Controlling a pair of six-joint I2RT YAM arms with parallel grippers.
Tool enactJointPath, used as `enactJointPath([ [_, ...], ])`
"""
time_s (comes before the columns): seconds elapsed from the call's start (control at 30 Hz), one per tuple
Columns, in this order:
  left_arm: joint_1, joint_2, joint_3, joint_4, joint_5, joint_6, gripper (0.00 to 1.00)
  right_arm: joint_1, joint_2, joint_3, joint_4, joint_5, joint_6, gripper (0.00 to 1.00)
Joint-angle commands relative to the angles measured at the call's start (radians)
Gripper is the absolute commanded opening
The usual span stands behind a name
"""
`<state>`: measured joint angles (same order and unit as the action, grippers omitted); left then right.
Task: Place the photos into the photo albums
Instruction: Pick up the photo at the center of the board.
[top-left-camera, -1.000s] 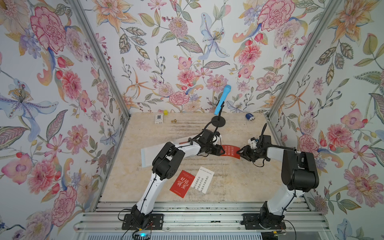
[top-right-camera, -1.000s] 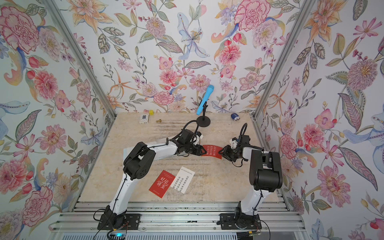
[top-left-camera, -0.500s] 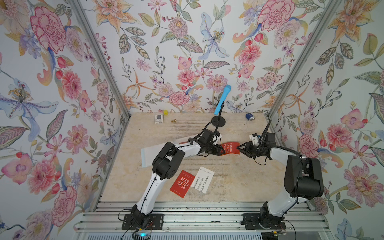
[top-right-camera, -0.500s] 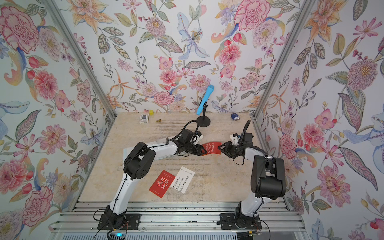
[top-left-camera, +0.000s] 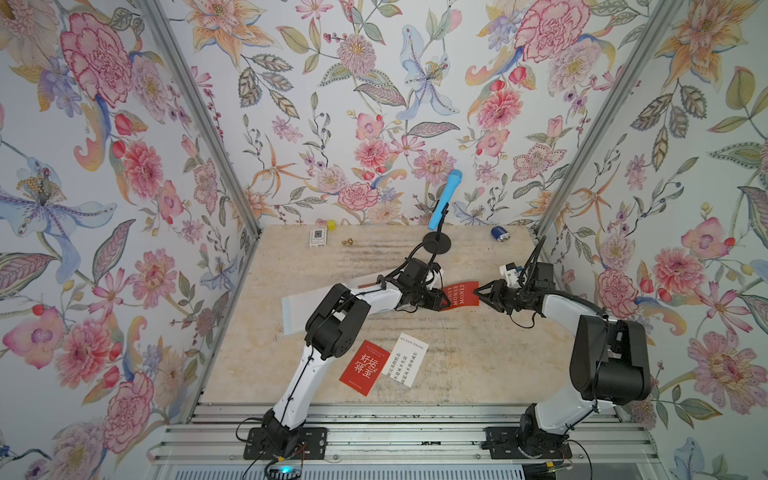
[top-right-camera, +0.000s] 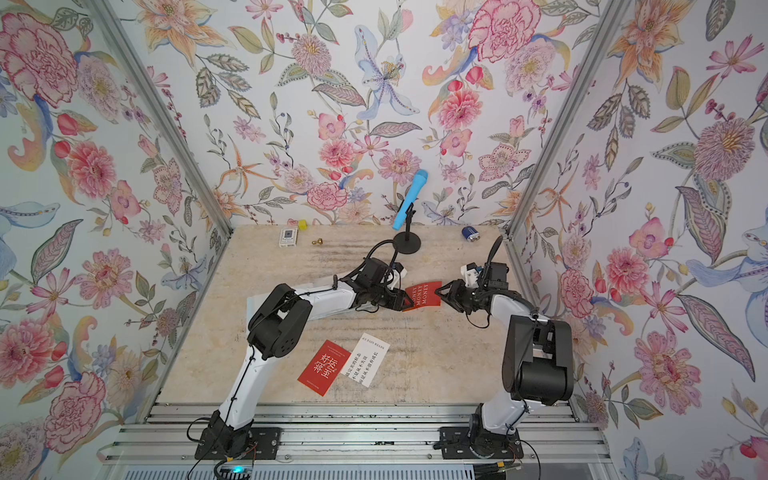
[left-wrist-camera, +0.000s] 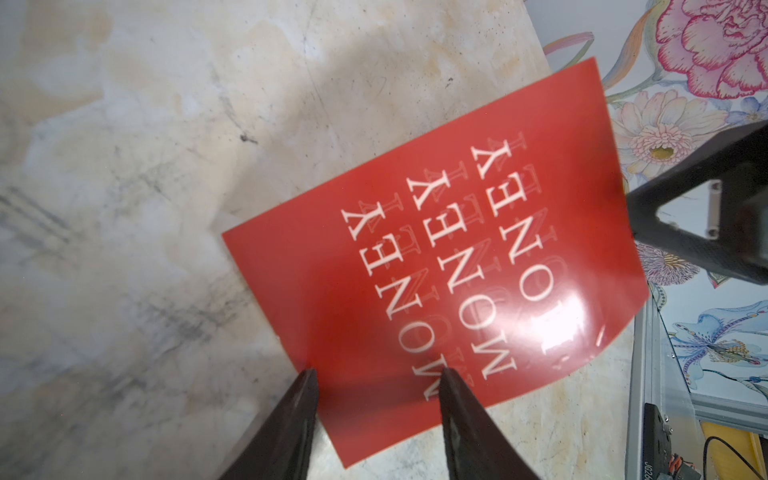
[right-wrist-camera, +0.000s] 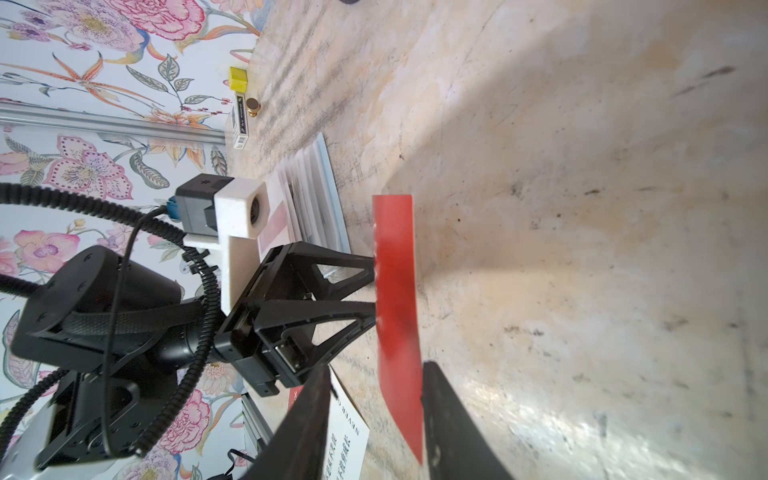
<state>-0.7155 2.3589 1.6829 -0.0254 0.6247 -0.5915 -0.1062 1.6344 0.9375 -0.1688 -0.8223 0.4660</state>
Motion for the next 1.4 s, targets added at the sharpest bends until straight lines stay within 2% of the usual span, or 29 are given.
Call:
enactJointPath([
  [0.0,-0.009,0.046,0.009,-0.038,0.012,0.005,0.5,0.005,-0.024,0.027,-0.038,-0.041,0.006,0.39],
  [0.67,-0.009,0.035,-0.021,-0.016,0.01,-0.002,0.5,0.034,-0.001,0.055,-0.04,-0.089,0.007,0.39],
  [1.17,-0.009,0.007,-0.063,0.004,0.003,-0.004,0.5,0.054,0.039,0.047,-0.055,0.021,-0.032,0.37],
  [1.37,-0.008,-0.009,-0.07,0.029,0.016,-0.025,0.5,0.054,0.029,0.049,-0.075,0.059,-0.048,0.3],
])
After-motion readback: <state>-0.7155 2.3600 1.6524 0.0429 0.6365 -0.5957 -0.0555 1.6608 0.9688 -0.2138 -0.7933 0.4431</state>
